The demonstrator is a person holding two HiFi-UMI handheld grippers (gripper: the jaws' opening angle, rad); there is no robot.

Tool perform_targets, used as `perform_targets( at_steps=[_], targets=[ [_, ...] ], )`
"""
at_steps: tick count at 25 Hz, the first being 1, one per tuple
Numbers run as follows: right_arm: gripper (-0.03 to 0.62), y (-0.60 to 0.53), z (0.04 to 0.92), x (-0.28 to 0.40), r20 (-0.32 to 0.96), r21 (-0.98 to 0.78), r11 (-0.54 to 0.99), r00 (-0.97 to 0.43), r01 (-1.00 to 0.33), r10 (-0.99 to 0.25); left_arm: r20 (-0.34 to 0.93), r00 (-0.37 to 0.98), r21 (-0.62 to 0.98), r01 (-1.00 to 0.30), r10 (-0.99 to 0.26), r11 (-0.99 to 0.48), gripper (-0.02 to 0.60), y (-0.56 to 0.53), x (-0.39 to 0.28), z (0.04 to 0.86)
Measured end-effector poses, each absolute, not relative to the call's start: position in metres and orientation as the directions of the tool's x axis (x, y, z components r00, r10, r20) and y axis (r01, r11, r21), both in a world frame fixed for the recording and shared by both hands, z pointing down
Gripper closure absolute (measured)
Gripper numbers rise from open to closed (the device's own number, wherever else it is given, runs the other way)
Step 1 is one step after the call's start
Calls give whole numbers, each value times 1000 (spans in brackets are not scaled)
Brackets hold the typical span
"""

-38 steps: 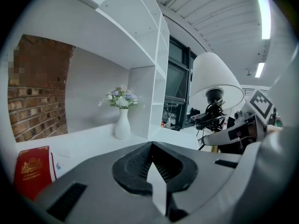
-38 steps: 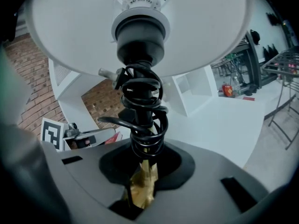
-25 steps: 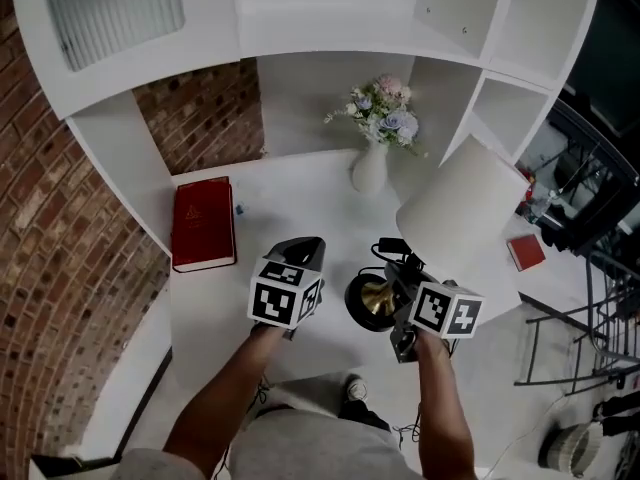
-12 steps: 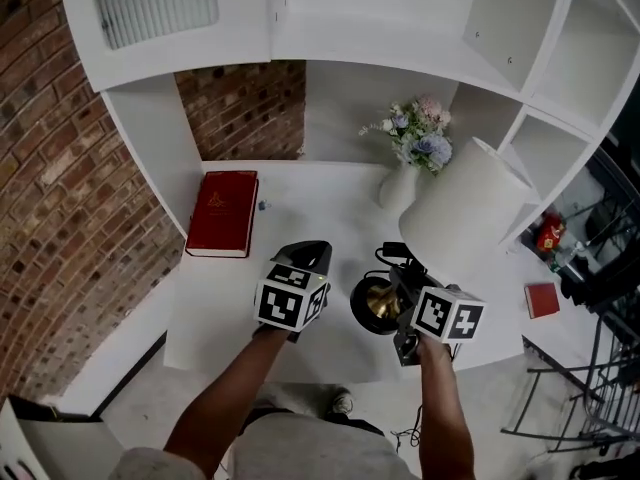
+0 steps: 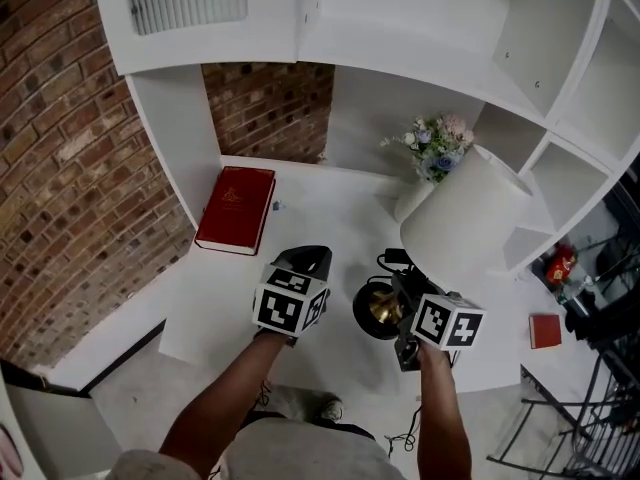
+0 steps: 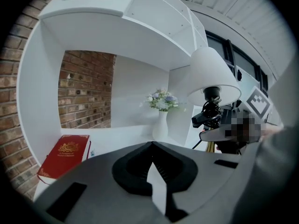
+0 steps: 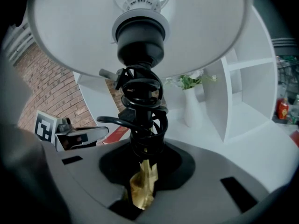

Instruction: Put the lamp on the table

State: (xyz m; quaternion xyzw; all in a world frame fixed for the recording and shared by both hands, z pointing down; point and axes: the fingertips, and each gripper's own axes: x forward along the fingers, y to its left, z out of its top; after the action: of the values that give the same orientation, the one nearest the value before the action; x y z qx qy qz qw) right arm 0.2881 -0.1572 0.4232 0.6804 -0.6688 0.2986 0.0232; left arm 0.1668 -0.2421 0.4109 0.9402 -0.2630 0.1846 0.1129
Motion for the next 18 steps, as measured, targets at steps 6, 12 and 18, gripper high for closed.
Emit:
perform_targets(
  at_steps=[6,12,18],
  targets=[
    [516,-172,427,279,439,-349,-46,-120,-936,-890,411,761,111,-588,-502,-801,588,-247,148,414],
    [516,-190,431,268,438,-328,23,-174,-944,-882,410,721,101,-644,-558,-758,588,-253,127,414],
    [516,-216,435,256,427,-276,105,-220,-955,-877,414,681,83,-689,-604,-720,588,-257,108,418]
  ],
)
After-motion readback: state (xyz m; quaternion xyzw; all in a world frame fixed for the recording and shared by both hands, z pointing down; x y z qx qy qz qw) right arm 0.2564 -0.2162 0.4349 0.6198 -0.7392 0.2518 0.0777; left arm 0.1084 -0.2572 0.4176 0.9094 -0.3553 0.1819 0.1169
